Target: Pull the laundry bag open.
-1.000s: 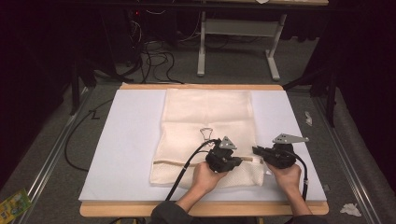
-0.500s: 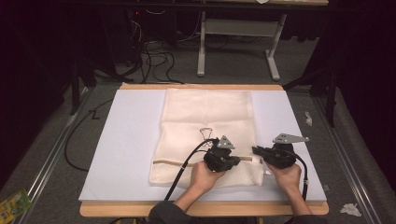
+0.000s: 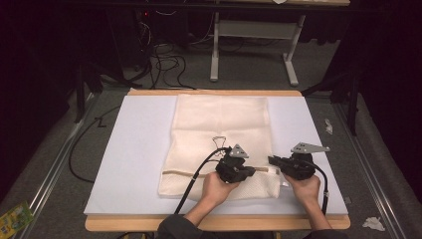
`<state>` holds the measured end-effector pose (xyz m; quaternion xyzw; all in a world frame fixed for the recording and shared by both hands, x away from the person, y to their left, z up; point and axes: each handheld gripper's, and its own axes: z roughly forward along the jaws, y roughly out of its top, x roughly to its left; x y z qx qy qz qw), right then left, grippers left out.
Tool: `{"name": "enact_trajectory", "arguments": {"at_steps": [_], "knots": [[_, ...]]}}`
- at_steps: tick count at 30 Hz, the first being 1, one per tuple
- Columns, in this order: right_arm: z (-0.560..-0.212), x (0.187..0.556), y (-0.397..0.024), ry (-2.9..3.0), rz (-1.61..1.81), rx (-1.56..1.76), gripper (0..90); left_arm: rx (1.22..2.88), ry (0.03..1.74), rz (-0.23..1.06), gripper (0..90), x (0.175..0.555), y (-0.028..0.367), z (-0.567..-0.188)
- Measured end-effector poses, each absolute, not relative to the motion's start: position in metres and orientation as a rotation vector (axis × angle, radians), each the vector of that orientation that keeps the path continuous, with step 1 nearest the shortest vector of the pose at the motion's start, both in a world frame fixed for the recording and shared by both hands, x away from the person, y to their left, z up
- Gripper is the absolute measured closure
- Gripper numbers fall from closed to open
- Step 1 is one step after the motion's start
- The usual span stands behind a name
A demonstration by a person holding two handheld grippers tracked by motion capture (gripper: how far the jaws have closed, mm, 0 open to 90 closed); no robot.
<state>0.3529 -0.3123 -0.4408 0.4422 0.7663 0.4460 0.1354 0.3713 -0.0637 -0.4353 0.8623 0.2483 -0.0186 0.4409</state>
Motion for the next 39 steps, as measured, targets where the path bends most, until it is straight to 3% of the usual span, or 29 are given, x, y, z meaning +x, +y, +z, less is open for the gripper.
{"name": "enact_trajectory", "arguments": {"at_steps": [39], "knots": [[-0.441, 0.350, -0.312, 2.219, 1.283, 1.263, 88.5, 2.132, 0.623, -0.006, 87.1, 0.370, -0.045, -0.429]]}}
